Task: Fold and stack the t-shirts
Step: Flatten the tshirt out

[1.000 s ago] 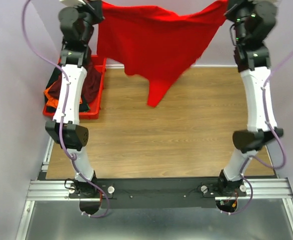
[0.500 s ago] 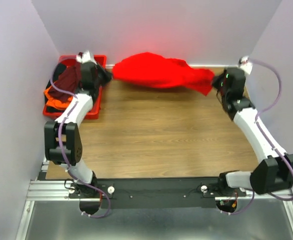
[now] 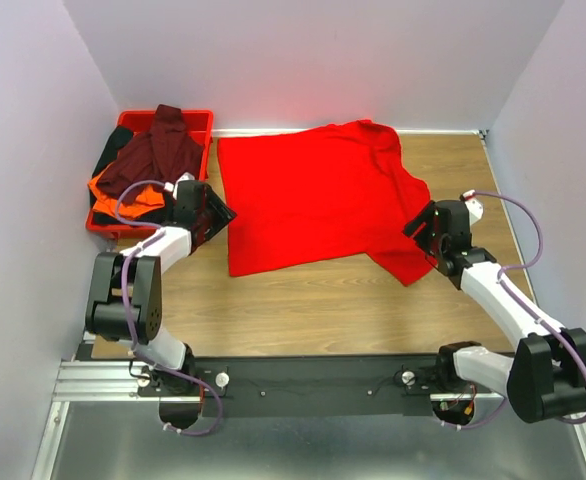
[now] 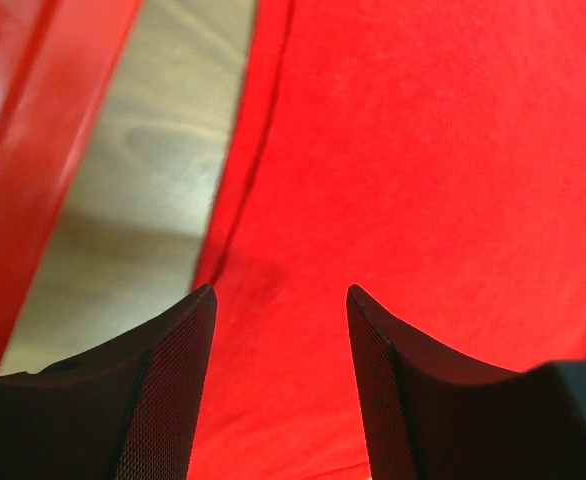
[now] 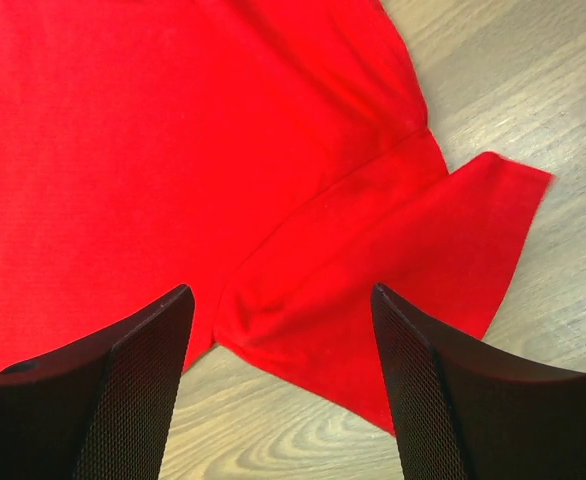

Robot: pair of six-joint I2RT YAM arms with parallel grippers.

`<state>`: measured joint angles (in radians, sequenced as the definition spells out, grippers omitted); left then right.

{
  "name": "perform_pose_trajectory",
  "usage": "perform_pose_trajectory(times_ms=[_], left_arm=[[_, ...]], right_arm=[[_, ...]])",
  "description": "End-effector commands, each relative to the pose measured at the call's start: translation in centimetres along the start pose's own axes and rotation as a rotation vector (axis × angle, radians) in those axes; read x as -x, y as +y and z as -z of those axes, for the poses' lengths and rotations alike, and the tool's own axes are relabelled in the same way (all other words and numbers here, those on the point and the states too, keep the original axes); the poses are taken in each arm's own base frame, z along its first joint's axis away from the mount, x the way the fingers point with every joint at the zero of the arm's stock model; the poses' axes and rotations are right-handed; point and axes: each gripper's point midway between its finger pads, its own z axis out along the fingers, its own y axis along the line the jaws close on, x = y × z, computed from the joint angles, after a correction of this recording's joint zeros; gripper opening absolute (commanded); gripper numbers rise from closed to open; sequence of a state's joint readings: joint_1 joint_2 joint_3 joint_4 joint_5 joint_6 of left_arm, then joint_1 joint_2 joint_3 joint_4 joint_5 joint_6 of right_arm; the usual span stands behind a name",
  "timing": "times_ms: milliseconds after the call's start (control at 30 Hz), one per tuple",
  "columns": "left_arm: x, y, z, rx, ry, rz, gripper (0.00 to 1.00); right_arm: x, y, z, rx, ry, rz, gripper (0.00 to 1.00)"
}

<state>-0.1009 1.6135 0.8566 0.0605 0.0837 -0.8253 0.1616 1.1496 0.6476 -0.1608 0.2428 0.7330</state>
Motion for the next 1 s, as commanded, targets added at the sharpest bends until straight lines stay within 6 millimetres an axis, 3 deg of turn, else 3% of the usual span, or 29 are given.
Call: perform_pose_trajectory(times_ms=[0, 167, 233, 567, 733, 967], left_arm=[[1.0, 1.5, 2.3, 0.098, -0.103, 0.029, 0.63], [-1.0, 3.3, 4.6, 0.172, -0.114, 0.04, 0.6], [-2.6, 4.2, 5.0, 0.196, -0.099, 0.051, 0.59], [-8.5, 5.5, 5.1, 0.287, -0.023, 0.026, 0.58], [-9.3, 5.8, 5.1, 0.324, -0.006, 0.016, 0.58], [-8.9, 6.4, 6.6, 0.357, -0.034, 0.01, 0.55]], right_arm=[[0.5, 0.4, 0.9, 0.031, -0.008, 0.004, 0.78], [0.7, -0.4, 1.0, -0.003, -0.028, 0.011, 0.78], [0.5, -0.4, 0.4, -0.02, -0.013, 0.018, 0.78], [1.0, 0.8, -1.8, -0.039, 0.018, 0.046, 0.78], [0.8, 0.3, -2.3, -0.065, 0.021, 0.06, 0.78], [0.6, 0.0, -2.4, -0.074, 0.022, 0.063, 0.78]])
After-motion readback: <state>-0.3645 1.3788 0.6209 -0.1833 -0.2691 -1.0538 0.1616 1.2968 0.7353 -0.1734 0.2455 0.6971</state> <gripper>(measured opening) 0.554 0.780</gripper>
